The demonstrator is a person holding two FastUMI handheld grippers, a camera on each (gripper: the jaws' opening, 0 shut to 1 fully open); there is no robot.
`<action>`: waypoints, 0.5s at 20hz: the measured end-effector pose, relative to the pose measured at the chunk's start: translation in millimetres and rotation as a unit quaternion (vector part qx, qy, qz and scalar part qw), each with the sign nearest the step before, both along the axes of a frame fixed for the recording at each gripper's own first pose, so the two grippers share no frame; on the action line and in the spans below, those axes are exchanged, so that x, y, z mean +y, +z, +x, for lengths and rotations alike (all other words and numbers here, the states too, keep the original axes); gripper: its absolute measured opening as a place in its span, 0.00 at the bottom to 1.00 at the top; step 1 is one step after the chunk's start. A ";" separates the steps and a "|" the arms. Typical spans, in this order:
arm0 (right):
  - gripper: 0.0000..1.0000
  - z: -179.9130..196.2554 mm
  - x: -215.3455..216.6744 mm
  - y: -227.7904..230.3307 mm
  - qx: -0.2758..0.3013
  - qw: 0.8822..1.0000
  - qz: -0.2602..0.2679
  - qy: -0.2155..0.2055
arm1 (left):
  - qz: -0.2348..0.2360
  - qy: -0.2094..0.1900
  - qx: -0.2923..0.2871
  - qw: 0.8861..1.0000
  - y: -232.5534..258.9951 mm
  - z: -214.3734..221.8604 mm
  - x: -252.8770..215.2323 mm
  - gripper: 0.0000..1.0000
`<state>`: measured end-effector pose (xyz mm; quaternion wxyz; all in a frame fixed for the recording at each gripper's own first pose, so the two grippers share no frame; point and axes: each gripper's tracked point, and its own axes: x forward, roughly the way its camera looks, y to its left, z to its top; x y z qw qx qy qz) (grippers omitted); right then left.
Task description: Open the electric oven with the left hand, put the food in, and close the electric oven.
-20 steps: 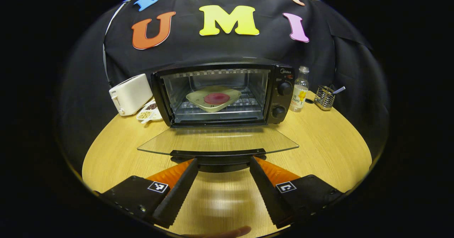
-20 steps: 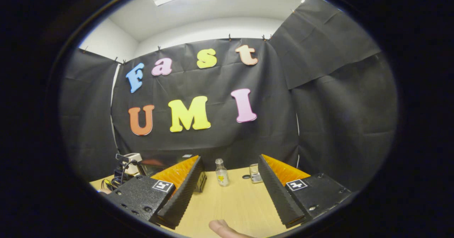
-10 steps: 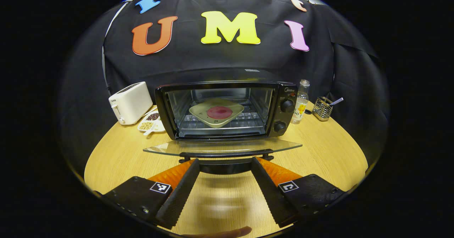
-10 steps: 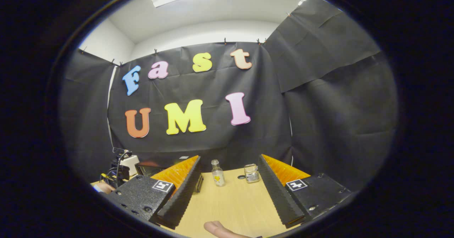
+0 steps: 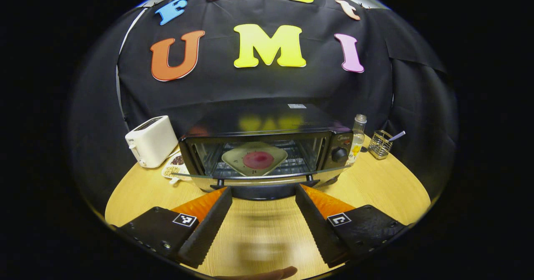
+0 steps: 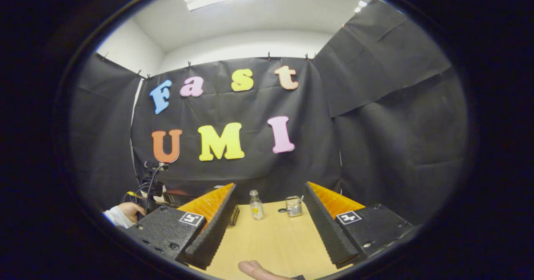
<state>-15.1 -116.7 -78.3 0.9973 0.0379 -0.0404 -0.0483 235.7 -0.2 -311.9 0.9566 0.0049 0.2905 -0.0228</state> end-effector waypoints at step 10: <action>0.96 -36.2 -3.6 11.3 0.005 0.999 -0.029 -0.030 | -0.019 0.015 -0.065 0.998 64.1 -50.7 -3.8 0.96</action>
